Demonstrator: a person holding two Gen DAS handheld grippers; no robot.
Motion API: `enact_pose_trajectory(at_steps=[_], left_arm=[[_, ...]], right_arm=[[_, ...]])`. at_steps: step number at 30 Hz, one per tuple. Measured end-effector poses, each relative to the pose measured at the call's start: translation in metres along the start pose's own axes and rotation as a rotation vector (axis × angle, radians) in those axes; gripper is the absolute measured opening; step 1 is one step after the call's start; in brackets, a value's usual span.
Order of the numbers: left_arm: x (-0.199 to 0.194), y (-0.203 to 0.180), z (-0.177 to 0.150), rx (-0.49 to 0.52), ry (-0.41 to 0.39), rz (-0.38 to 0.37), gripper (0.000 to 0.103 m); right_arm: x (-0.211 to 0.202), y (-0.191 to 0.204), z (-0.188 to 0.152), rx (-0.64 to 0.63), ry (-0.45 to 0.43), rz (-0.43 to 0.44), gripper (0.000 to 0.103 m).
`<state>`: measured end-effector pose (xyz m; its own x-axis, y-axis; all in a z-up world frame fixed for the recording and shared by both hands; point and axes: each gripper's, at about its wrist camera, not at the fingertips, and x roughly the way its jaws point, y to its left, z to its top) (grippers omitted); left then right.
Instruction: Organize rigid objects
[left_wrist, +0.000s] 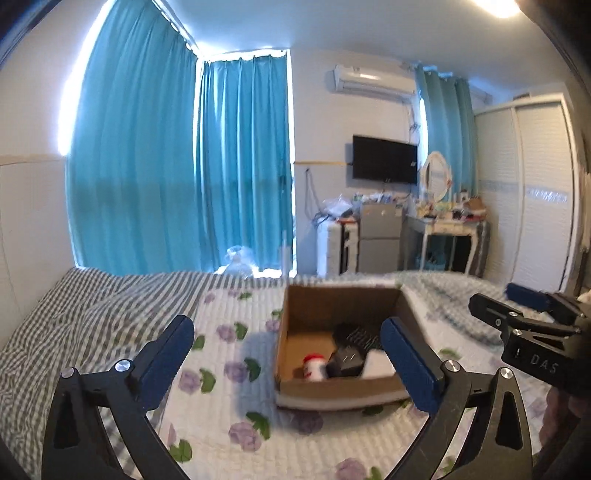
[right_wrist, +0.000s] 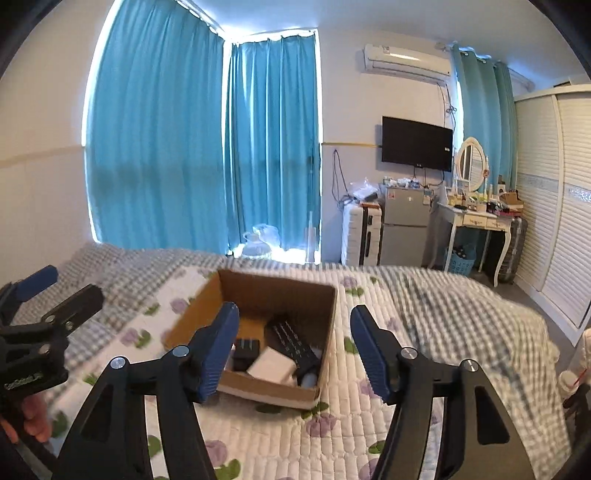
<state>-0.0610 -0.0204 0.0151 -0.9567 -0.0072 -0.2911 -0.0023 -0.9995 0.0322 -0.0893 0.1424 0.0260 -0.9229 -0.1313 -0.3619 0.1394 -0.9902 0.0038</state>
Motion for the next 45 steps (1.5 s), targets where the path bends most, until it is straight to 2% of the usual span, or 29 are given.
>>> enact_pose_trajectory(at_steps=[1, 2, 3, 9, 26, 45], left_arm=[[0.003, -0.001, -0.007, 0.011, 0.003, 0.009, 0.103], [0.006, -0.003, -0.013, 0.021, 0.002, 0.01, 0.103], [0.008, -0.003, -0.016, 0.027, 0.001, 0.007, 0.103], [0.013, -0.002, -0.028, 0.022, 0.029, 0.005, 0.103], [0.018, -0.002, -0.035, 0.029, 0.048, 0.031, 0.103], [0.02, 0.001, -0.036, 0.001, 0.068, 0.033, 0.103]], right_arm=[[0.005, -0.001, -0.008, 0.008, 0.006, -0.008, 0.083], [0.009, -0.003, -0.015, 0.023, 0.009, -0.014, 0.099], [0.014, -0.006, -0.022, 0.04, 0.015, -0.025, 0.103], [0.024, -0.008, -0.04, 0.029, 0.038, -0.06, 0.103], [0.022, -0.005, -0.041, 0.009, 0.012, -0.083, 0.103], [0.029, 0.001, -0.046, -0.013, 0.041, -0.091, 0.103]])
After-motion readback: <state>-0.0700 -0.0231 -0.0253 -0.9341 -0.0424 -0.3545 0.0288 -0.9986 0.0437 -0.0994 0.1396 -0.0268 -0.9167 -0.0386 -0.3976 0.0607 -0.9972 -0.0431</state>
